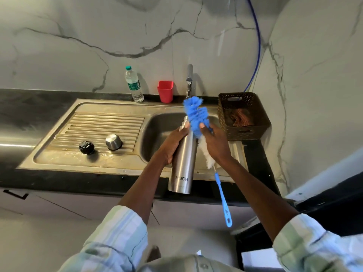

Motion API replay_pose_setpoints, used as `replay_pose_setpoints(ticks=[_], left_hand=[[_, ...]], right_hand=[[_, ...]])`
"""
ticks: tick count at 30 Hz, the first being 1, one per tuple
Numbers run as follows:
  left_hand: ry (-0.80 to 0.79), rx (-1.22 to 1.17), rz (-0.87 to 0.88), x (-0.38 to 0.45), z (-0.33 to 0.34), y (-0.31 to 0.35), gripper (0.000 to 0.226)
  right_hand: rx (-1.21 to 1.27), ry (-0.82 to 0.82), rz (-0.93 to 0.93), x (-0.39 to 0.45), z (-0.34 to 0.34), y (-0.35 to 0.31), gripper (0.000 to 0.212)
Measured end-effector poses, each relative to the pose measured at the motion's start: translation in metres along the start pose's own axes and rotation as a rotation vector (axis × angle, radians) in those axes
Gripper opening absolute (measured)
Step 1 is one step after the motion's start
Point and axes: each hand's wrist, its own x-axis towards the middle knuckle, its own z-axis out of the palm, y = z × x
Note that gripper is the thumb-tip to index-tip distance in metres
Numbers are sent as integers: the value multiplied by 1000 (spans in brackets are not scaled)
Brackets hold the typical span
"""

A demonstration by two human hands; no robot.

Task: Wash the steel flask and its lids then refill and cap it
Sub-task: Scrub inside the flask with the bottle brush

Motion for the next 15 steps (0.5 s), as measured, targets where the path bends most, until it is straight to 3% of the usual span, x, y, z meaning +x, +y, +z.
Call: replay_pose_setpoints(ticks=[4,9,13,15], left_hand=[[-26,-54,74,0,5,-6,29],[-102,-97,72,-2,10,-7,46],[-59,-151,21,-5,-1,-9,52],[-75,-174,-8,-1,-12,-12,57]], right_hand=[[-71,-32,-54,-3,-3,-3,19],[21,-8,-9,-1,-16,6,20],[-83,-81,-110,-7,-6,2,24],[-41,-84,-46,-1,-1,3,19]])
